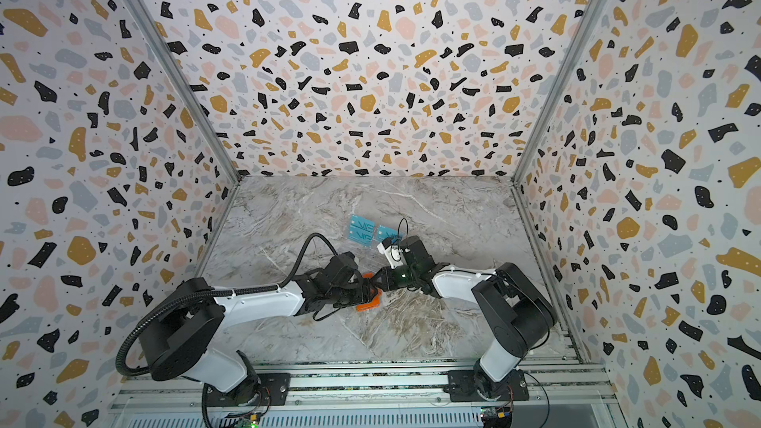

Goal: Put the credit cards into the card holder

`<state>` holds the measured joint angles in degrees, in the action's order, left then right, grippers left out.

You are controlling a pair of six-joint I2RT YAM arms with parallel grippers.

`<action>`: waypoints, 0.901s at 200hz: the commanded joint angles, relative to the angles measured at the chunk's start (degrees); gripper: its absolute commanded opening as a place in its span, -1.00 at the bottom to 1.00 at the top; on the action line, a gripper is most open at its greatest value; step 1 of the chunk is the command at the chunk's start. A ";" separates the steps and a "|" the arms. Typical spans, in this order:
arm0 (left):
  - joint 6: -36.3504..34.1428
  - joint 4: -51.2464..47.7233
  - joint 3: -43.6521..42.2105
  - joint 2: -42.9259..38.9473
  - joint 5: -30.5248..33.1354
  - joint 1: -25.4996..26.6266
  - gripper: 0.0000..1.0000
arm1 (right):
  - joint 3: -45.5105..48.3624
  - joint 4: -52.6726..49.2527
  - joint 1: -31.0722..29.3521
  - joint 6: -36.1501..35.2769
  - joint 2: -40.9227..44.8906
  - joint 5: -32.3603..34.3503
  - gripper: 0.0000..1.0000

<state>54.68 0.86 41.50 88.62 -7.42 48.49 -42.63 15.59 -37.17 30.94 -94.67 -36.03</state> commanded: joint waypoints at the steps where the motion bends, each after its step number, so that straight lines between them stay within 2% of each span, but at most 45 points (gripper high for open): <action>1: 0.44 -1.66 -1.74 -0.12 1.34 0.37 0.37 | -2.56 -2.00 -0.72 -2.90 -1.63 -0.32 -0.71; 42: 0.50 -3.96 -1.94 -3.32 4.09 0.23 0.33 | -3.49 -4.34 -0.82 -4.15 -5.08 3.44 -0.74; 85: 0.00 -6.00 -2.90 -5.93 7.42 -2.06 0.01 | -0.34 -4.29 -1.41 -2.59 -3.00 6.40 -0.74; 117: -5.40 -8.12 0.82 -1.87 5.14 -2.66 0.03 | 1.28 -3.39 -2.42 -1.03 -1.54 7.46 -0.74; 152: -9.71 -11.34 4.01 2.07 7.19 -2.78 0.06 | 2.30 -3.75 -3.25 0.32 0.22 8.89 -0.74; 180: -11.26 -11.10 5.17 4.93 7.60 -2.72 -0.03 | 2.35 -5.27 -3.30 0.37 1.99 9.87 -0.75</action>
<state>46.81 -8.84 45.15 91.68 -0.99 45.91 -40.77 13.45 -40.14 30.79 -95.61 -27.90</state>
